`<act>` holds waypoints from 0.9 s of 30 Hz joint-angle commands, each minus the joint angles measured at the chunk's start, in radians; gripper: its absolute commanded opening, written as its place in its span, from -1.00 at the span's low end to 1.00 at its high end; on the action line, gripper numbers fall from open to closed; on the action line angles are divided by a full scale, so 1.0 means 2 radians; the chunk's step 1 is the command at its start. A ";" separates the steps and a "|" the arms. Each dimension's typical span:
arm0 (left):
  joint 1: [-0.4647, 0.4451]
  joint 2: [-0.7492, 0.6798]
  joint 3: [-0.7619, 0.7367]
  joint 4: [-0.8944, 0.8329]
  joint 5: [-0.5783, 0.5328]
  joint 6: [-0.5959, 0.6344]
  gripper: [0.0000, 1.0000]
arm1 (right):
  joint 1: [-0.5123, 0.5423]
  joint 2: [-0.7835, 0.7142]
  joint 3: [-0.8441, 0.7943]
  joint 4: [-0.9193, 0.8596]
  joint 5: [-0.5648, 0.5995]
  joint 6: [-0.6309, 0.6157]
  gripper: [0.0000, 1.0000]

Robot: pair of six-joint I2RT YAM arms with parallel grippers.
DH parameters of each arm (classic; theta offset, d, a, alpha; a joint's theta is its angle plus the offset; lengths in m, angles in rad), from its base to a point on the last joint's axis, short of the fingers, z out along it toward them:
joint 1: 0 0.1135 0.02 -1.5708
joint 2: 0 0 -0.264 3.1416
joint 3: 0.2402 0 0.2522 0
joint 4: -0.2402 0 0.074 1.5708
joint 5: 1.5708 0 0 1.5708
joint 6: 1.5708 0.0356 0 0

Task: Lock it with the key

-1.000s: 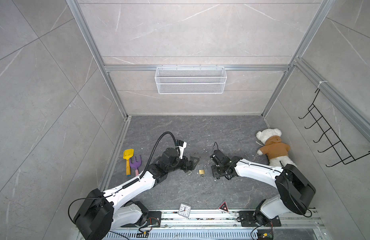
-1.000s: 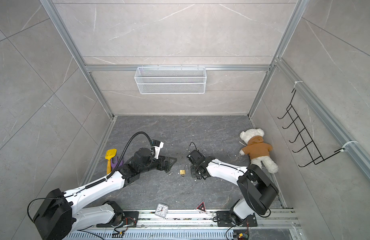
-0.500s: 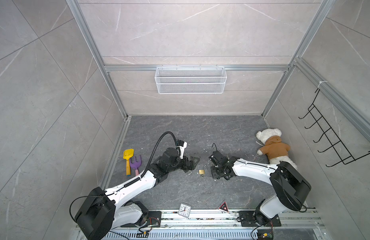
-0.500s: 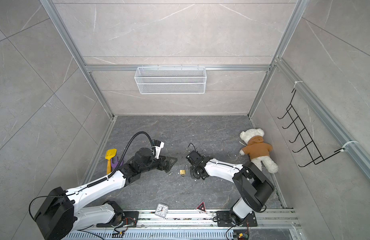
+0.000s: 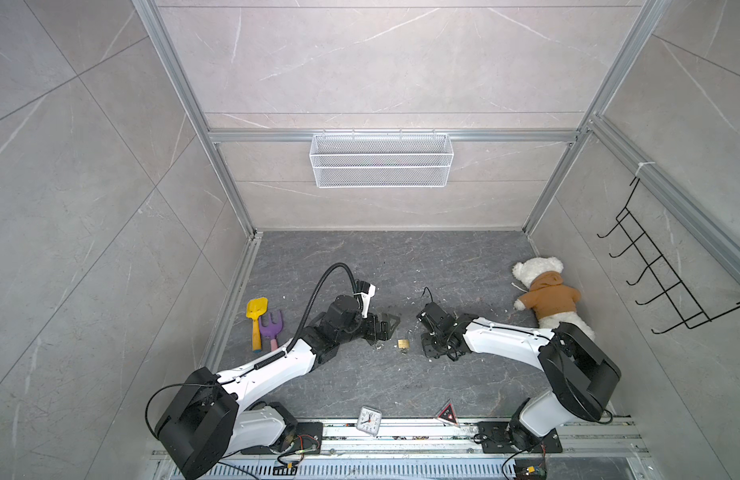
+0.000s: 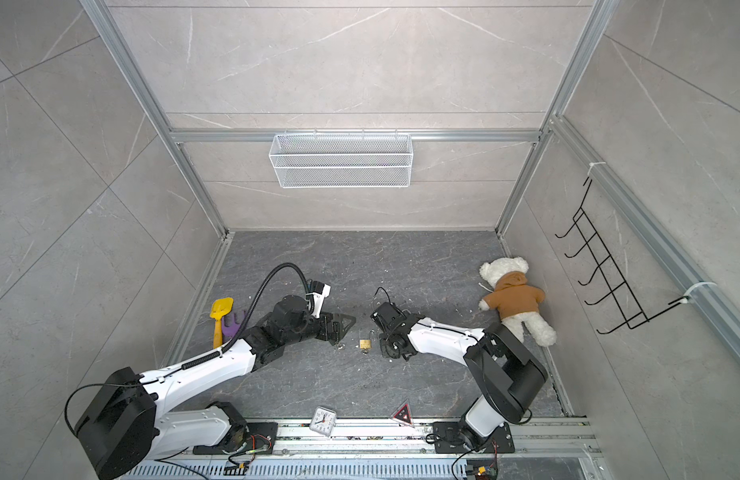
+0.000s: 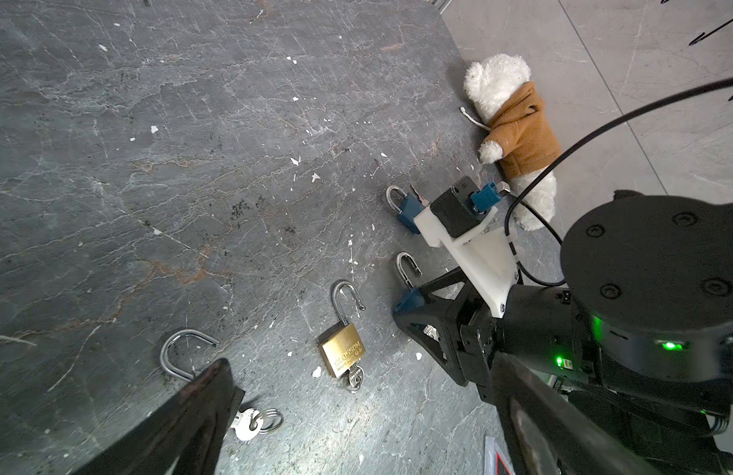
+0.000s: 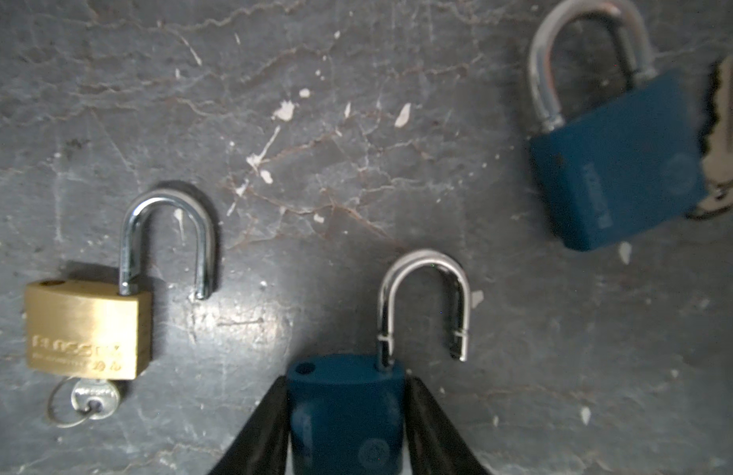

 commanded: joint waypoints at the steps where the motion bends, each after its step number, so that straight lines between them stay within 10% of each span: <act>1: 0.001 0.007 0.005 0.026 0.010 0.003 0.98 | 0.006 0.008 -0.001 -0.019 -0.006 0.004 -0.18; 27: 0.046 0.054 0.014 0.069 0.093 -0.060 0.78 | 0.006 -0.120 0.044 0.028 -0.155 -0.173 -0.50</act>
